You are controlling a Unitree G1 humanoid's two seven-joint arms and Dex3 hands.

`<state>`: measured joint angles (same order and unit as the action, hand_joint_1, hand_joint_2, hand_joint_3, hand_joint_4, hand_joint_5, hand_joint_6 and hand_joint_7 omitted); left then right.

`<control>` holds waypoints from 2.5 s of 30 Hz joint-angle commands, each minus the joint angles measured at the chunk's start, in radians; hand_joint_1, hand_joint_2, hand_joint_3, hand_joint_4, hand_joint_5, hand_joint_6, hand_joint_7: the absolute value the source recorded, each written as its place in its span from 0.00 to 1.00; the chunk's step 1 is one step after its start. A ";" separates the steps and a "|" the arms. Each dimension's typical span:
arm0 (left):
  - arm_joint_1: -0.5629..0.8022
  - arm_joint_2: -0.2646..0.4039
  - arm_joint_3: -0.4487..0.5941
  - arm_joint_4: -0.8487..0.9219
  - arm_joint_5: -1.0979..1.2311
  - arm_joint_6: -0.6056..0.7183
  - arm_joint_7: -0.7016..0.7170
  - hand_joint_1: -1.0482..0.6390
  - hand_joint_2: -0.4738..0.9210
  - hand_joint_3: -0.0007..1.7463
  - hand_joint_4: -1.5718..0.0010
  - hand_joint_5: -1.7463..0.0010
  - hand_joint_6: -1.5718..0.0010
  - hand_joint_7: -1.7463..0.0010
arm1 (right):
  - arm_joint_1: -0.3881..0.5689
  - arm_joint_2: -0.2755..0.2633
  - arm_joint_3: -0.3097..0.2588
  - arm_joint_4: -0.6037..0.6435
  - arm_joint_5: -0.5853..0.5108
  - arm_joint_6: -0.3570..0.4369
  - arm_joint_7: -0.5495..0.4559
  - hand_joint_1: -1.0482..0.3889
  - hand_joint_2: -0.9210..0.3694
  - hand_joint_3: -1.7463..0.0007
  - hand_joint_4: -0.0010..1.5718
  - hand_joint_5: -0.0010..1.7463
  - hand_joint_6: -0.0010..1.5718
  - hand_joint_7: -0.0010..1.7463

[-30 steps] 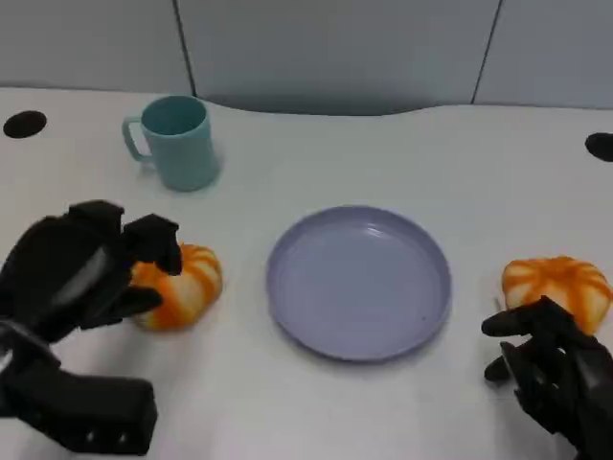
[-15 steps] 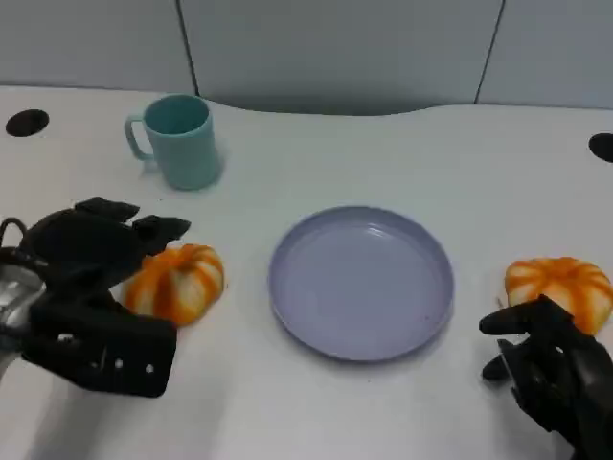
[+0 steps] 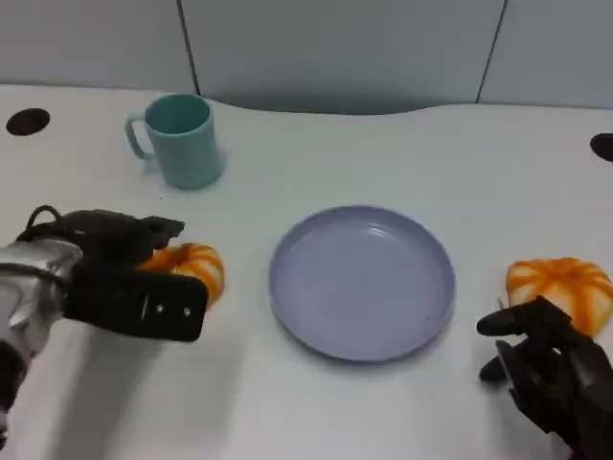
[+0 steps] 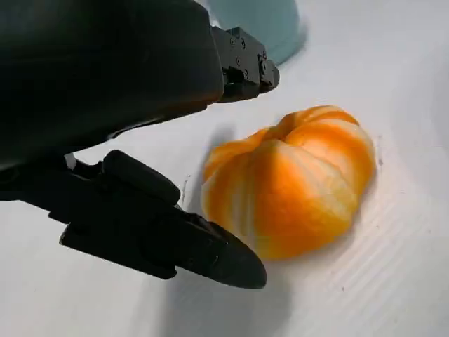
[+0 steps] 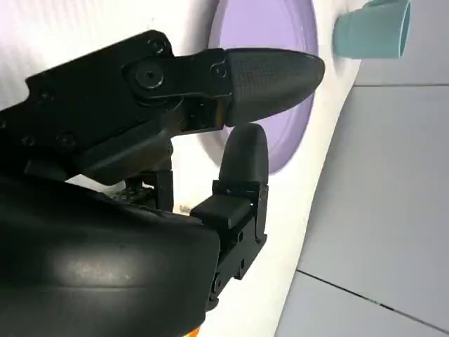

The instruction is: Grasp the bread from the table and place it into the plate.

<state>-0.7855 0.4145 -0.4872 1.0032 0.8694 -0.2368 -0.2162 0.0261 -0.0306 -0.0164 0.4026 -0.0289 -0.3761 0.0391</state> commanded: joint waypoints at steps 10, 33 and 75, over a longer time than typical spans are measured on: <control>-0.161 -0.109 -0.120 0.293 -0.007 0.031 0.099 0.22 0.89 0.00 1.00 1.00 0.95 0.98 | 0.040 -0.005 -0.004 -0.048 -0.004 -0.002 -0.009 0.58 0.00 0.75 0.31 0.87 0.27 0.77; -0.073 -0.106 -0.052 0.331 -0.118 -0.125 0.515 0.56 0.96 0.03 0.50 0.00 0.66 0.00 | 0.040 -0.004 -0.008 -0.045 0.005 -0.011 -0.001 0.59 0.00 0.75 0.31 0.87 0.26 0.77; -0.241 -0.295 -0.082 0.265 -0.150 -0.459 0.376 0.54 0.99 0.06 0.44 0.00 0.58 0.00 | 0.050 -0.017 -0.007 -0.040 -0.007 -0.025 0.000 0.57 0.00 0.74 0.31 0.88 0.26 0.78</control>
<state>-0.9951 0.1236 -0.5473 1.2539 0.6950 -0.7098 0.1656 0.0671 -0.0290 -0.0191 0.3775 -0.0314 -0.3837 0.0363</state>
